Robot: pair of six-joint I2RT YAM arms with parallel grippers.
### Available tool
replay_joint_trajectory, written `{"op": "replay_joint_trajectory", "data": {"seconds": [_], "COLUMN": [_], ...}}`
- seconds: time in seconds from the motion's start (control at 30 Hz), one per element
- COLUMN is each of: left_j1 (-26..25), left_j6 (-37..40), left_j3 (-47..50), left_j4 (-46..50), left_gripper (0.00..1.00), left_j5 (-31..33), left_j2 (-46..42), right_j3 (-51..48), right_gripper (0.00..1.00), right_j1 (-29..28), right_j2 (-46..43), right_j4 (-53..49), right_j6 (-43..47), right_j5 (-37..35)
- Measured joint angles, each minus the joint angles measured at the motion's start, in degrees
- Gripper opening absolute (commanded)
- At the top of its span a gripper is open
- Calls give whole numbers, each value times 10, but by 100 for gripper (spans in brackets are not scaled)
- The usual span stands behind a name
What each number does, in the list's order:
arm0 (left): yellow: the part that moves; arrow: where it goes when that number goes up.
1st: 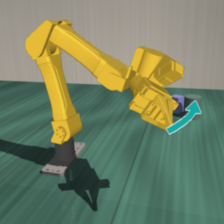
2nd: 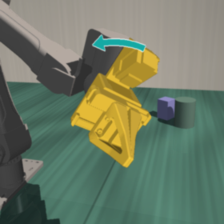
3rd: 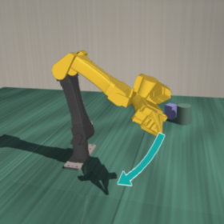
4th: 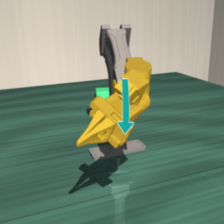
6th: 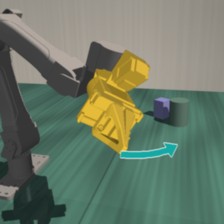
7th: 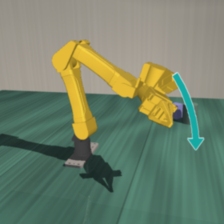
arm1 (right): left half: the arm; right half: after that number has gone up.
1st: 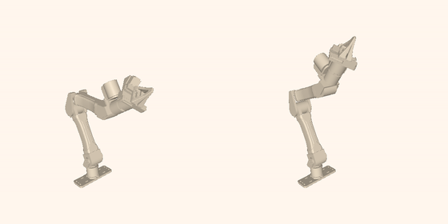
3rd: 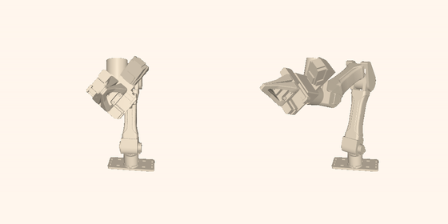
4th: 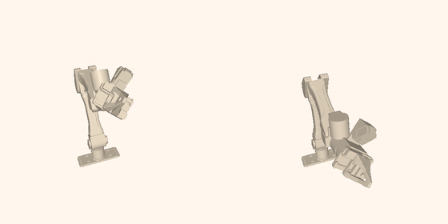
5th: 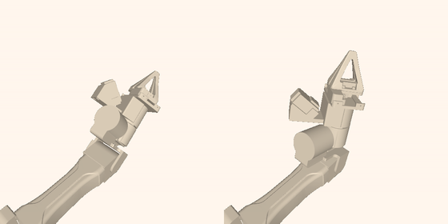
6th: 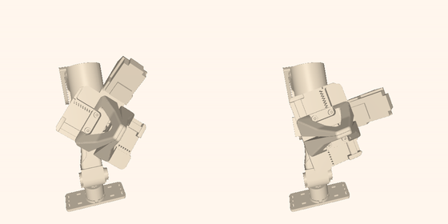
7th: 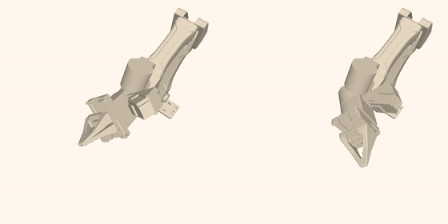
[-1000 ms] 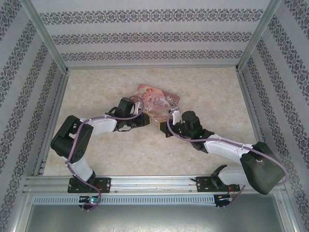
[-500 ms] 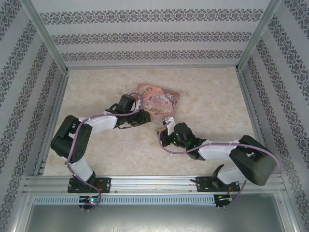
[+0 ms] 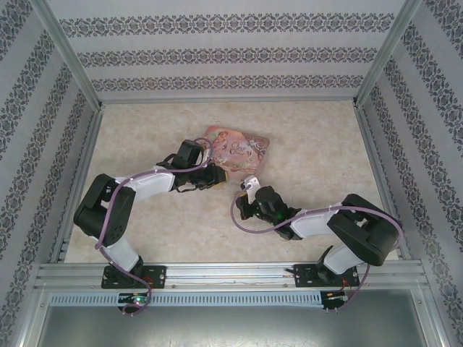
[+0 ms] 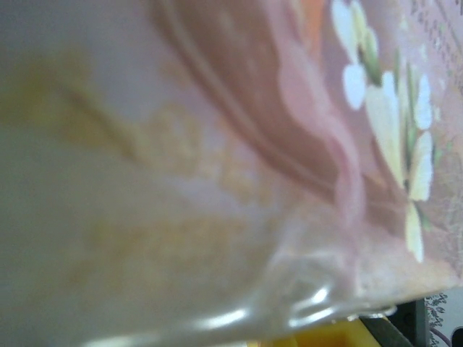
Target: Unlock the padlock with the key
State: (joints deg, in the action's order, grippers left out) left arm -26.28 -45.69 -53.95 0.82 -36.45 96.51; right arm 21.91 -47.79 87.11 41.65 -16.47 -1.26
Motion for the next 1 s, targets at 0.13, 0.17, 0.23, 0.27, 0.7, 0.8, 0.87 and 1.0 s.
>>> {"op": "replay_joint_trajectory", "data": {"seconds": [0.13,0.17,0.23,0.27,0.7,0.8,0.87,1.0], "left_j1": [0,0,0,0,0,0,0,0], "left_j6": [-2,-3,-5,-6,-11,-12,-12,-13], "left_j3": [0,0,0,0,-2,-4,-6,-8], "left_j4": [1,1,1,1,2,3,3,3], "left_gripper": [8,8,8,8,8,8,8,8], "left_j5": [0,0,0,0,0,-1,-2,-4], "left_j2": [-1,-1,-1,-1,-1,-1,-1,-1], "right_j3": [10,11,16,18,26,27,27,28], "right_gripper": [0,0,0,0,0,0,0,0], "right_j1": [-8,-10,-17,-21,-44,-45,-45,-45], "right_j2": [12,14,18,20,81,91,99,115], "right_j4": [9,12,16,20,86,107,123,150], "right_j6": [13,17,23,29,66,73,77,81], "right_j5": [-11,-15,-27,-33,-124,-139,-147,-158]}}
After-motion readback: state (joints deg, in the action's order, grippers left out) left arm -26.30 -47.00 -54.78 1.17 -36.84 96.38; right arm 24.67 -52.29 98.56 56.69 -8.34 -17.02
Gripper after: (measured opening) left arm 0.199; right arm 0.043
